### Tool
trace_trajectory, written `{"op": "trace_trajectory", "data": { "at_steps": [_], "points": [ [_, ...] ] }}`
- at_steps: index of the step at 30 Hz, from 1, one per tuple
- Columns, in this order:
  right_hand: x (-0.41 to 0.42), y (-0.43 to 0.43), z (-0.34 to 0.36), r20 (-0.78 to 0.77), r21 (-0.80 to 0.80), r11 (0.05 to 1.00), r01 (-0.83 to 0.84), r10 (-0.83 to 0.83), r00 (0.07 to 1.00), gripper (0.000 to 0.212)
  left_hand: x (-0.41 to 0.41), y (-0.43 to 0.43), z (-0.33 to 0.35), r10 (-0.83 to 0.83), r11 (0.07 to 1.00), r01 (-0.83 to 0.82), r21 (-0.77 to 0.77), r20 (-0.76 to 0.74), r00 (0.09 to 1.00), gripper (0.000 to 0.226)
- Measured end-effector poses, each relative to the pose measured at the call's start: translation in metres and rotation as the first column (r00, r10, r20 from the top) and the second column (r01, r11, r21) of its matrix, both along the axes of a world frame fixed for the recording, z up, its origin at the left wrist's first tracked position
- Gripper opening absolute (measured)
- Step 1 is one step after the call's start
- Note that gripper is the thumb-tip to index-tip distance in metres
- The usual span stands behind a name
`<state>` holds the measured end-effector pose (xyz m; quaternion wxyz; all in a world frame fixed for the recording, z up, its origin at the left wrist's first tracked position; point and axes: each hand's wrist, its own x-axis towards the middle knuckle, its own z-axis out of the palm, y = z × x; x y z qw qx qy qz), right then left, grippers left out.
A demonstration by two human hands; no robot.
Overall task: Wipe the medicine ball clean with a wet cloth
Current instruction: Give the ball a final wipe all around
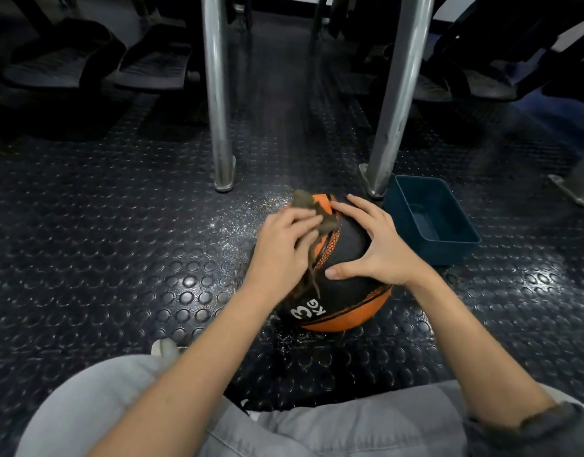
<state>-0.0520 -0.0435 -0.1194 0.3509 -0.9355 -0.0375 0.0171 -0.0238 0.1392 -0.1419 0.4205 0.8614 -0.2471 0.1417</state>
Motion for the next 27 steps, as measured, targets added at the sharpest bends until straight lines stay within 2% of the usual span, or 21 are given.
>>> {"op": "trace_trajectory", "data": {
  "at_steps": [5, 9, 13, 15, 19, 20, 22, 24, 25, 27],
  "points": [
    [0.0, -0.001, 0.001, 0.0, 0.001, 1.0, -0.026, 0.026, 1.0, 0.096, -0.044, 0.018, -0.02, -0.059, 0.998, 0.061, -0.034, 0.037, 0.998, 0.033],
    [-0.002, 0.0, -0.002, 0.029, -0.023, 0.999, -0.042, 0.042, 0.999, 0.093, -0.009, 0.001, -0.001, -0.033, 0.999, 0.035, -0.039, 0.044, 0.998, 0.024],
    [0.0, 0.001, -0.001, 0.033, -0.02, 0.999, -0.032, 0.033, 0.999, 0.093, 0.025, -0.019, 0.014, 0.016, 0.998, -0.018, -0.062, -0.034, 0.999, 0.021],
    [-0.001, -0.003, -0.002, 0.031, 0.006, 1.0, -0.014, 0.014, 0.999, 0.095, 0.012, -0.018, 0.007, 0.023, 0.998, -0.023, -0.058, 0.001, 1.0, 0.023],
    [-0.003, -0.011, 0.001, -0.02, 0.037, 0.999, -0.018, 0.019, 1.0, 0.099, -0.035, -0.001, -0.028, 0.093, 0.98, -0.072, -0.183, 0.11, 0.99, 0.025],
    [-0.003, -0.011, 0.001, -0.028, 0.047, 0.999, -0.015, 0.016, 0.999, 0.099, -0.042, 0.003, -0.037, 0.134, 0.969, -0.115, -0.22, 0.072, 0.988, 0.022],
    [-0.003, -0.013, 0.0, -0.029, 0.06, 0.998, 0.005, -0.004, 1.0, 0.1, -0.047, 0.009, -0.049, 0.221, 0.91, -0.252, -0.33, -0.129, 0.967, 0.024],
    [-0.004, -0.017, -0.004, -0.024, 0.076, 0.996, 0.04, -0.038, 0.999, 0.102, -0.041, 0.013, -0.051, 0.265, 0.831, -0.407, -0.381, -0.371, 0.89, 0.026],
    [-0.005, -0.019, -0.005, -0.019, 0.087, 0.995, 0.054, -0.052, 0.998, 0.102, -0.037, 0.014, -0.048, 0.282, 0.798, -0.466, -0.381, -0.448, 0.848, 0.025],
    [-0.007, -0.023, -0.007, -0.019, 0.115, 0.991, 0.074, -0.072, 0.997, 0.1, -0.034, 0.009, -0.036, 0.307, 0.767, -0.492, -0.412, -0.439, 0.845, 0.023]
  ]
}}
